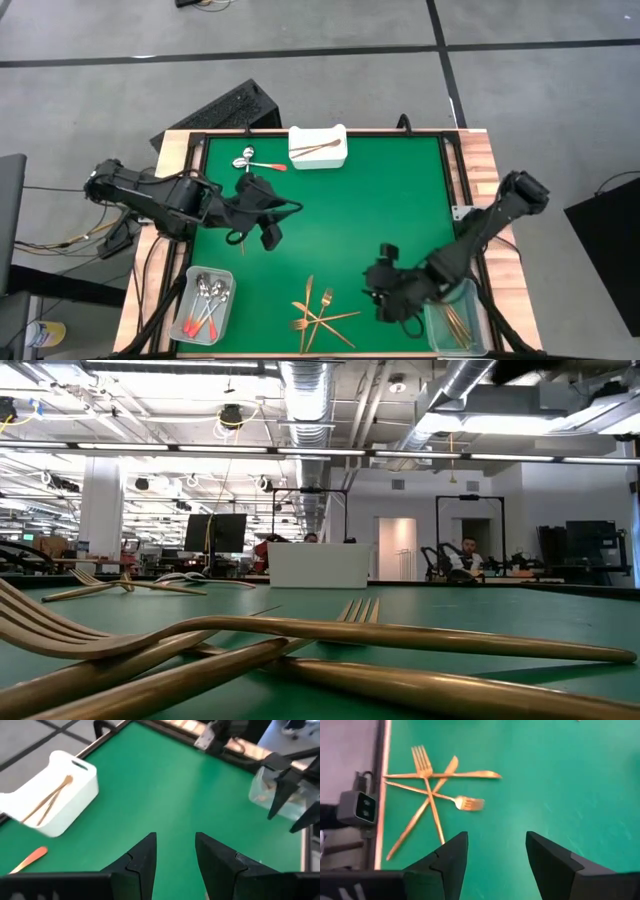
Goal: Sort silverware by color (type)
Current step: Put the gold fork into the transparent bin
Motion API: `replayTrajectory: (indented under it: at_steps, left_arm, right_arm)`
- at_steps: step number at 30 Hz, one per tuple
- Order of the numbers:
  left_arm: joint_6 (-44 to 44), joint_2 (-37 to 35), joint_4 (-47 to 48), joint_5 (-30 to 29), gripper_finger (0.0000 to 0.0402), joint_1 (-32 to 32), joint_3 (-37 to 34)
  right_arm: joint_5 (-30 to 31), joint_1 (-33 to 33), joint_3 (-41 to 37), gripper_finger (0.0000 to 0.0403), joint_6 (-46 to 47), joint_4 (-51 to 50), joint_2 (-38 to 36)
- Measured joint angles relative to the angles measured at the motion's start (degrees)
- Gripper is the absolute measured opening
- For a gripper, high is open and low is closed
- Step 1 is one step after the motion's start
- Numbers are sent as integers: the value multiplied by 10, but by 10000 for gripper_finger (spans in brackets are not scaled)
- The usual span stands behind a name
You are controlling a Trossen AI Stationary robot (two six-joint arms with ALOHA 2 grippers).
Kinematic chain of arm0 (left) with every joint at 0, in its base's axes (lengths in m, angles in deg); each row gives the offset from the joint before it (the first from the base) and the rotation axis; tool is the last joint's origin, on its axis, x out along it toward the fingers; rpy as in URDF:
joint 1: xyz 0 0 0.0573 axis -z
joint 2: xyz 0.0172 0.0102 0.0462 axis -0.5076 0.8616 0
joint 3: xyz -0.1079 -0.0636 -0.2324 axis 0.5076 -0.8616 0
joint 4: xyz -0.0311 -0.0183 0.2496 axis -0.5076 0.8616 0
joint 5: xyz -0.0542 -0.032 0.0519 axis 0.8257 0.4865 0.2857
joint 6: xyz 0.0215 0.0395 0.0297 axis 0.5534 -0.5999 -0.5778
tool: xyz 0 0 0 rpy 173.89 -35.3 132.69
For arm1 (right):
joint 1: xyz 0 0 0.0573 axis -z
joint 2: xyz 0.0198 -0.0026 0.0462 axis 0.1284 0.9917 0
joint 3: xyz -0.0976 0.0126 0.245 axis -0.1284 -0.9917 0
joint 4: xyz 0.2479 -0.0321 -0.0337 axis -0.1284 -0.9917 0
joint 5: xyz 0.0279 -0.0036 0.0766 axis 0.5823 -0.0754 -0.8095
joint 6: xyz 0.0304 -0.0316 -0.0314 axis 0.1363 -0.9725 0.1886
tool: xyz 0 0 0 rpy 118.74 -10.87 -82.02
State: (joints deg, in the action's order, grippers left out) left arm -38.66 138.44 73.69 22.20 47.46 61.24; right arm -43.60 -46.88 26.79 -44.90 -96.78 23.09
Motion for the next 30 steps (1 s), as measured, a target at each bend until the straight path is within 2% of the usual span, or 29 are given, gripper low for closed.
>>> replayTrajectory:
  at_steps: [6, 9, 14, 19, 26, 30]
  left_arm:
    - [0, -10, 60, 3, 121, 15, 0]
    - [3, -24, 105, -1, 121, 30, 0]
    - [8, -63, 168, -2, 121, 69, 0]
    - [28, -104, 190, -19, 121, 110, -3]
    - [64, -153, 180, -83, 121, 160, -89]
    - [114, -165, 181, -66, 121, 159, -138]
  right_arm:
    - [-66, 52, 0, 221, -61, 67, 24]
    - [-110, 63, 1, 221, -64, 128, 60]
    - [-144, 62, 23, 221, -32, 153, 135]
    - [-172, 62, 66, 221, 4, 142, 192]
    - [-203, 62, 122, 217, -35, 111, 270]
    - [-205, 62, 140, 202, -38, 103, 303]
